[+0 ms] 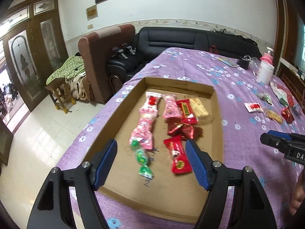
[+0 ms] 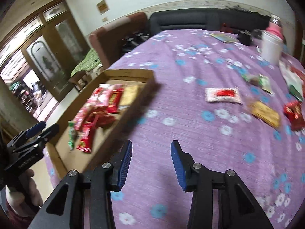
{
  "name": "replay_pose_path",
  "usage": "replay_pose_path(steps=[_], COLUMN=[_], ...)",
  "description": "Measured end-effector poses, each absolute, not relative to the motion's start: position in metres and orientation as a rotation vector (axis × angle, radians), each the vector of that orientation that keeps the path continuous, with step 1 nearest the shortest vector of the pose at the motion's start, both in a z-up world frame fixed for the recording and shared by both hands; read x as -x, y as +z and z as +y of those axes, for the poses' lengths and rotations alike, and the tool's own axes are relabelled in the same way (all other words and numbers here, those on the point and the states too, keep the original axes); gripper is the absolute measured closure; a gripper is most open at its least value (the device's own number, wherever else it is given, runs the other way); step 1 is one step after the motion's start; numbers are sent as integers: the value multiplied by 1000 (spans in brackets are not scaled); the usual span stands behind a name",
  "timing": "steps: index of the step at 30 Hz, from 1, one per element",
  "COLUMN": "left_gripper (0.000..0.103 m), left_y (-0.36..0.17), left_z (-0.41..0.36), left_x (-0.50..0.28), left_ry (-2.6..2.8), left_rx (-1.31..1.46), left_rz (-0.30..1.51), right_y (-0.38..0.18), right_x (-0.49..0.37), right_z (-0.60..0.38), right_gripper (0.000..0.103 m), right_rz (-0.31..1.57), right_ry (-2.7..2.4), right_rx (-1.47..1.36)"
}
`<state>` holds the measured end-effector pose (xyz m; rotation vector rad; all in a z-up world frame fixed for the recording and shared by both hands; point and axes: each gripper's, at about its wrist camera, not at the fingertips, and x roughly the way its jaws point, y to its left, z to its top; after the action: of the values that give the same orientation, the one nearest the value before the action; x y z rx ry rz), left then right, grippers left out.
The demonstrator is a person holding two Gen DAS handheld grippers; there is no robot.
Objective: Organize snacks
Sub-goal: 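Move both tools back over the remaining snacks on the table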
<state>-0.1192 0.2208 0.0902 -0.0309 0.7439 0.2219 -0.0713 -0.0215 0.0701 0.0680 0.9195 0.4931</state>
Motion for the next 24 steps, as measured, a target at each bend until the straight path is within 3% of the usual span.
replay_pose_path(steps=[24], left_gripper=[30], left_y=[92], left_z=[181], left_x=[122], left_ry=[52], left_rx=[43], left_rz=[713], right_y=[61], right_x=[37], right_z=[-165], right_gripper=[56], right_rz=[919], right_ry=[209], right_rx=[-295])
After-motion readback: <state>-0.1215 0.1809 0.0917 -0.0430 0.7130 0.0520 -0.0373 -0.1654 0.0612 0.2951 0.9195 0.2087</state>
